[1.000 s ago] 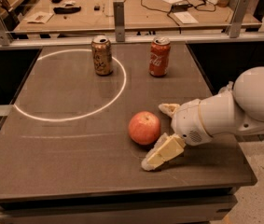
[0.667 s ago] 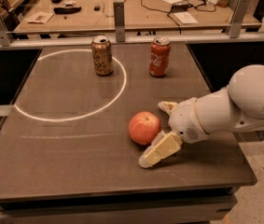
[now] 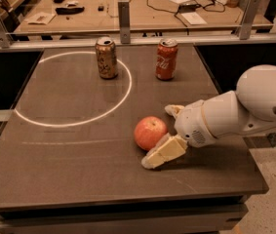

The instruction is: Move apple near orange can

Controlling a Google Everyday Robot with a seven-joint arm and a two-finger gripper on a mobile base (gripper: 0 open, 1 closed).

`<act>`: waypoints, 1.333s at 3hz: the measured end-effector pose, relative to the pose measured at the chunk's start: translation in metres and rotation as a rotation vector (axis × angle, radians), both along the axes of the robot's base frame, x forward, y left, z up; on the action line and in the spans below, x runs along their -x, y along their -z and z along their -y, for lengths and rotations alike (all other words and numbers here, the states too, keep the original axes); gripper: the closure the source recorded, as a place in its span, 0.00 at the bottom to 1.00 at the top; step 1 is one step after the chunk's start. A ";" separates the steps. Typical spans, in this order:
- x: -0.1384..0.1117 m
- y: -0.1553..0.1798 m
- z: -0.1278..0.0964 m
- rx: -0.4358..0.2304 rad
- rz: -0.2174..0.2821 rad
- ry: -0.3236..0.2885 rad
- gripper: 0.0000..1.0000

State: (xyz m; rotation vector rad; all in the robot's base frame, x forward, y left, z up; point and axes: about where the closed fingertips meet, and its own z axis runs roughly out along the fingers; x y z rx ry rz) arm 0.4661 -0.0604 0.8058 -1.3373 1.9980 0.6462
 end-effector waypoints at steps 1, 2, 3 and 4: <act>0.000 -0.005 0.000 0.000 0.000 0.000 0.39; 0.000 -0.008 0.000 0.000 0.000 0.000 0.61; 0.000 -0.012 0.000 0.000 -0.001 0.000 0.85; 0.000 -0.015 0.000 -0.001 -0.001 0.000 0.85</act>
Offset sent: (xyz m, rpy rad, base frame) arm 0.0215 0.0251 0.0225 0.1054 0.1096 -0.0456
